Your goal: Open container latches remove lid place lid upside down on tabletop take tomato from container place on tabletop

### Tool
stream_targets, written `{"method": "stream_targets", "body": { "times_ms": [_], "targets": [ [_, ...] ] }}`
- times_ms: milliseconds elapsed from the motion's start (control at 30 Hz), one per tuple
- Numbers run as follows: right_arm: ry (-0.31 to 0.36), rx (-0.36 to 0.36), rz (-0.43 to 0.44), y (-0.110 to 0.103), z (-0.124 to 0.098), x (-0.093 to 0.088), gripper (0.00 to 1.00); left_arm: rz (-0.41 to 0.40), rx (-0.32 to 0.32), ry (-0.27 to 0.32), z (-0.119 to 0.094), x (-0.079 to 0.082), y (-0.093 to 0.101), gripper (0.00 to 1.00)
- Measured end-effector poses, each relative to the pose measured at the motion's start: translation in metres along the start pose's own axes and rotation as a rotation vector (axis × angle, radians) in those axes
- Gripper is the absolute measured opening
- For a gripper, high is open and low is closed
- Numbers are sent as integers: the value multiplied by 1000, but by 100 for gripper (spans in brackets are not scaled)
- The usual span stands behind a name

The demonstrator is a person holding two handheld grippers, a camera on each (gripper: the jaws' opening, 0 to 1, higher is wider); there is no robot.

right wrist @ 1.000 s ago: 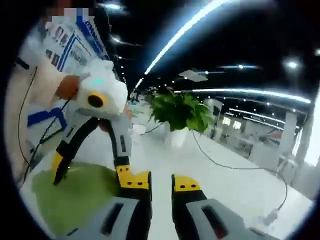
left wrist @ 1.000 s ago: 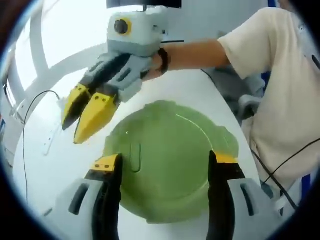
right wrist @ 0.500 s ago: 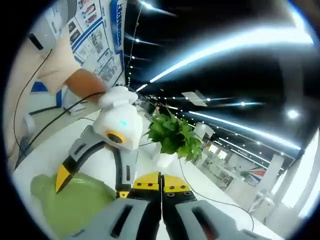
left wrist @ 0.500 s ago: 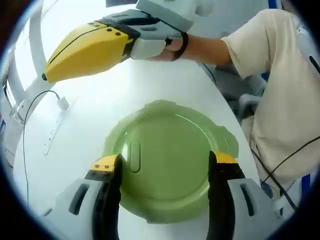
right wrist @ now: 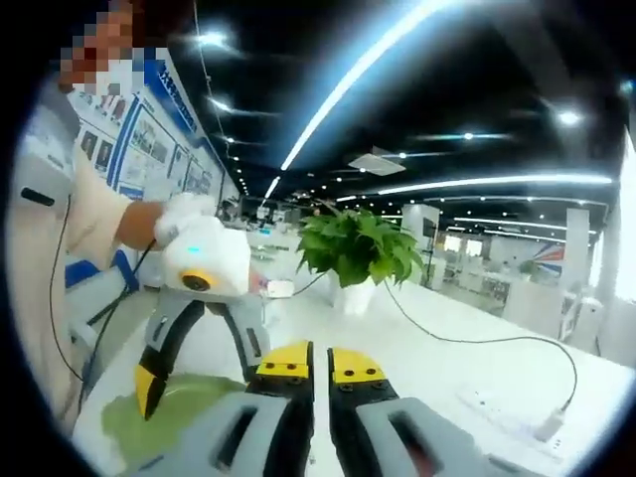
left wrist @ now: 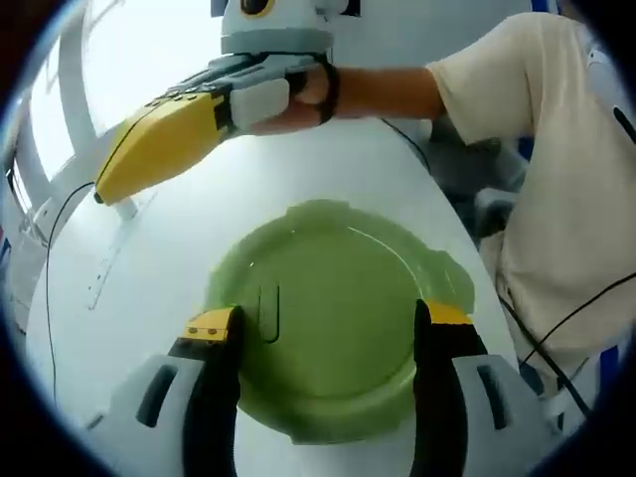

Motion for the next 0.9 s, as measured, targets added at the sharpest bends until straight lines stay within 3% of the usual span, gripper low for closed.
{"method": "stream_targets", "body": {
  "times_ms": [67,233,367,400,467,500,533,567,600,667,733,900],
  "targets": [
    [-13,5,37,5,1,0,4,0,0,-1,0,0,0,64],
    [-87,55,221,12,4,-7,13,1,0,-5,1,1,0,64],
    [-258,135,532,20,9,-21,17,-1,0,-4,1,1,1,64],
    [-269,139,589,24,12,-25,17,-1,0,-5,1,1,1,64],
    [-398,227,829,23,14,-34,20,-1,0,-7,1,1,1,64],
    [-422,206,943,26,20,-40,21,-1,0,-8,1,1,1,64],
    [-478,235,1045,27,22,-45,21,-1,0,-7,1,1,1,64],
    [-510,245,1093,28,24,-50,22,-2,0,-7,1,1,1,64],
    [-533,212,1121,30,27,-56,23,-2,0,-9,1,1,1,64],
    [-604,211,1205,26,28,-65,23,-2,0,-11,1,2,1,64],
    [-603,198,1255,33,33,-70,23,-3,0,-11,1,2,1,64],
    [-651,196,1299,23,33,-80,24,-2,0,-6,1,1,1,64]
  ]
}}
Point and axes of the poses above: the point that each gripper's makers call its tool centre point, and the gripper's own axes: z roughly forward along the fingers, y roughly to its right, x roughly out of its top, the point moved 8 cm from there along -z, roughly backward along the fingers, and after that the axes turned 14 degrees about -x, right-handed, at the moved point
